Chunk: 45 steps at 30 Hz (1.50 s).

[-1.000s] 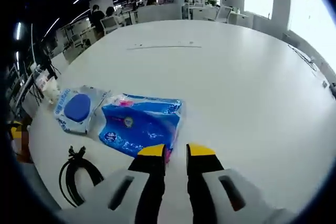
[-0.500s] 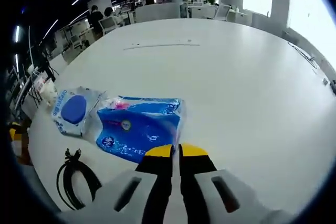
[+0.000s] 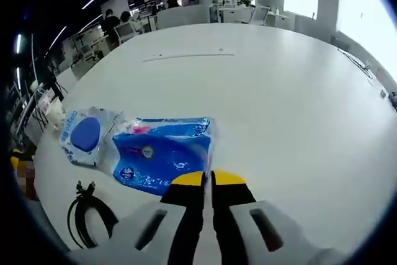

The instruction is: Arrange the tabletop items into an orderly group along one side of the table until the central work area is clear of visible clutter.

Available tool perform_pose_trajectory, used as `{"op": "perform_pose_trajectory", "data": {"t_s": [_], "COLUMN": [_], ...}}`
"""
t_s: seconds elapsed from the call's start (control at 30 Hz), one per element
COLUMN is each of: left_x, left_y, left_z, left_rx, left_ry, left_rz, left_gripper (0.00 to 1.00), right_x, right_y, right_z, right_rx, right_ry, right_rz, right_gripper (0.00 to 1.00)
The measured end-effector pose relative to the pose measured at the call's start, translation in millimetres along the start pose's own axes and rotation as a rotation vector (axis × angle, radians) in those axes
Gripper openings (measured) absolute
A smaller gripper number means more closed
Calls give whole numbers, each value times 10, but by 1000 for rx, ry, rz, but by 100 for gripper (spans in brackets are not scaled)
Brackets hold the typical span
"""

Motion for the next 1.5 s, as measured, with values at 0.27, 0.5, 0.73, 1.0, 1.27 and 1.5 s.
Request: {"op": "perform_pose_trajectory", "data": {"t_s": [0.27, 0.5, 0.73, 1.0, 1.27, 1.5], "left_x": [-1, -1, 30, 47, 34, 22], "left_y": [19, -5, -10, 14, 52, 80], "left_z": [12, -8, -30, -12, 31, 73], "left_rx": [4, -11, -21, -25, -24, -14], "left_ry": [-4, -6, -10, -8, -6, -1], "left_rz": [1, -10, -21, -40, -48, -62], "left_gripper": [22, 22, 23, 29, 32, 36], "right_x": [-32, -83, -149, -208, -300, -399], "right_y": [-4, 17, 206, 594, 932, 1001], "right_z": [64, 207, 283, 251, 218, 83], "right_rx": [-2, -4, 53, 203, 306, 348], "right_ry": [-5, -6, 3, 22, 60, 91], "right_rz": [-17, 19, 82, 196, 260, 280], "right_gripper": [5, 7, 8, 17, 23, 26]}}
Point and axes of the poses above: the point that each gripper's makers call its tool centre point, and the gripper's own axes: z roughly backward along the fingers, y roughly to its left, x roughly out of its top, the point moved 6 cm from there along z, roughly backward along the fingers, and after that the axes turned 7 degrees about x, right-handed, at the moved point
